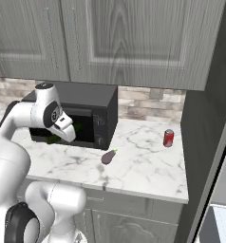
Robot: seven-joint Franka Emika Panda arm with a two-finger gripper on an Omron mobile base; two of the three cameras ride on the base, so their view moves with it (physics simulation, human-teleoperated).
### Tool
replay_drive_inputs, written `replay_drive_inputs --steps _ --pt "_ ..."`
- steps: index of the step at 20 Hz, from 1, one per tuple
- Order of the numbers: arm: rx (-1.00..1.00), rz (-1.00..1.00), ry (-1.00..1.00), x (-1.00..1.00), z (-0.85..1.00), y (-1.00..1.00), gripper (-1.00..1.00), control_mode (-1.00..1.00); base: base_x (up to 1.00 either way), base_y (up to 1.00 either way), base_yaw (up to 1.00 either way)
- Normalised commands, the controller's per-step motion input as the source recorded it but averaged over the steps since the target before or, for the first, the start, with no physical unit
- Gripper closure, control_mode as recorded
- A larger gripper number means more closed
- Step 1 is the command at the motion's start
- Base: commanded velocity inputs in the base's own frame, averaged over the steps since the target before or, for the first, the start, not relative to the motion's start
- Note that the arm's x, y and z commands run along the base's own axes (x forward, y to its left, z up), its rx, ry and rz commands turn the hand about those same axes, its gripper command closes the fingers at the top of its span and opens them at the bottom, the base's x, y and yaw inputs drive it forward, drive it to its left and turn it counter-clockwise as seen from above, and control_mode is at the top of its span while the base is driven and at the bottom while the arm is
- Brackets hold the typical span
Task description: Place the cucumber and eggplant inside the fridge drawer. Close the drawer after placing the vegetables.
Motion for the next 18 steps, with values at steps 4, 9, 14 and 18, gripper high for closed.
replay_drive_inputs --steps 4,9,14,18 --pt "0.0 -0.06 -0.01 -0.01 0.12 0.0 1.0 -1.0 0.0 0.0 0.0" --pt "0.01 -0.02 -0.09 -0.18 0.03 -0.06 1.0 -1.0 0.0 0.0 0.0" --pt "0.03 -0.04 -0.17 -0.46 0.03 -0.3 1.0 -1.0 0.0 0.0 0.0" --pt "0.0 -0.01 -0.11 -0.42 0.0 0.0 1.0 -1.0 0.0 0.0 0.0"
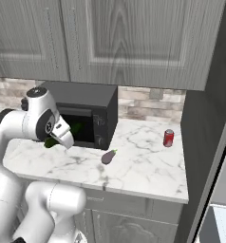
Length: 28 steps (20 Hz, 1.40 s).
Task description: Place the cucumber and eggplant inside the fridge drawer. Close the drawer after placing the vegetables.
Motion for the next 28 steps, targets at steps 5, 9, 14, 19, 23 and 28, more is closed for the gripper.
replay_drive_inputs --steps 5,9,14,19,23,28 --pt "0.0 0.0 -0.04 -0.15 0.0 0.0 1.0 -1.0 0.0 0.0 0.0" --pt "0.0 0.0 0.0 0.0 0.0 0.0 1.0 1.0 -0.97 -0.03 0.0" --pt "0.0 0.0 0.0 0.0 0.0 0.0 1.0 1.0 -1.0 -0.02 -0.01" --pt "0.0 0.0 0.0 0.0 0.0 0.0 1.0 1.0 -0.93 -0.23 -0.05" --pt "0.0 0.0 0.0 0.0 0.0 0.0 1.0 1.0 -0.45 -0.51 -0.08" --pt "0.0 0.0 0.0 0.0 0.0 0.0 1.0 1.0 0.18 -0.97 -0.01"
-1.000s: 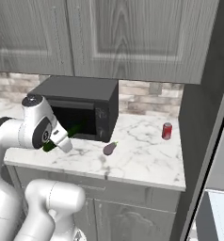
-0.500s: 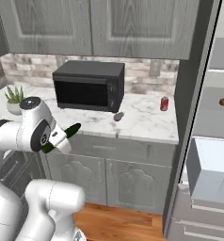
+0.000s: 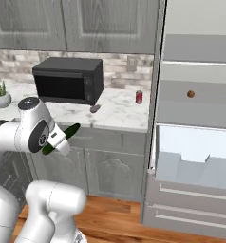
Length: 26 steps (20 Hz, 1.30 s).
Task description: Place the cucumber and eggplant inside the fridge drawer. Close the drawer after placing the vegetables.
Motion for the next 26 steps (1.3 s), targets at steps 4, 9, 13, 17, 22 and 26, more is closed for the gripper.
replay_drive_inputs --steps 4,9,13,17,22,26 --pt "0.0 0.0 0.0 0.0 0.0 0.0 1.0 1.0 0.47 -0.86 -0.09" --pt "0.0 0.0 0.0 0.0 0.0 0.0 1.0 1.0 0.56 -0.64 -0.16" --pt "0.0 0.0 0.0 0.0 0.0 0.0 1.0 1.0 0.45 -0.22 -0.26" --pt "0.0 0.0 0.0 0.0 0.0 0.0 1.0 1.0 0.34 0.0 -0.3" --pt "0.0 0.0 0.0 0.0 0.0 0.0 1.0 1.0 0.42 -0.36 -0.24" --pt "0.0 0.0 0.0 0.0 0.0 0.0 1.0 1.0 0.37 -0.68 -0.1"
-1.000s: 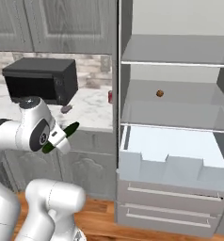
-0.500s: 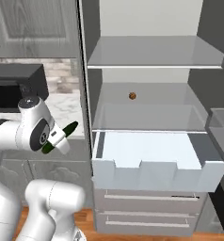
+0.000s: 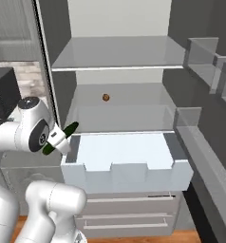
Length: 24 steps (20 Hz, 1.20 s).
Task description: Place the cucumber and eggplant inside the fridge drawer. Close the drawer after placing the vegetables.
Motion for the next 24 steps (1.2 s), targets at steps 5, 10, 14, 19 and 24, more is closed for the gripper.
replay_drive_inputs --steps 5,10,14,19,24 --pt "0.0 0.0 0.0 0.0 0.0 0.0 1.0 1.0 0.33 -0.72 0.0" --pt "0.0 0.01 0.0 0.02 -0.02 -0.04 1.0 -1.0 0.17 -0.26 0.01" --pt "0.0 0.0 0.1 0.54 -0.22 0.03 1.0 -1.0 0.0 0.0 0.0" --pt "0.0 -0.03 0.19 0.88 -0.54 0.05 1.0 -1.0 0.0 0.0 0.0" --pt "0.0 -0.03 0.2 0.73 -0.64 0.0 1.0 -1.0 0.0 0.0 0.0"
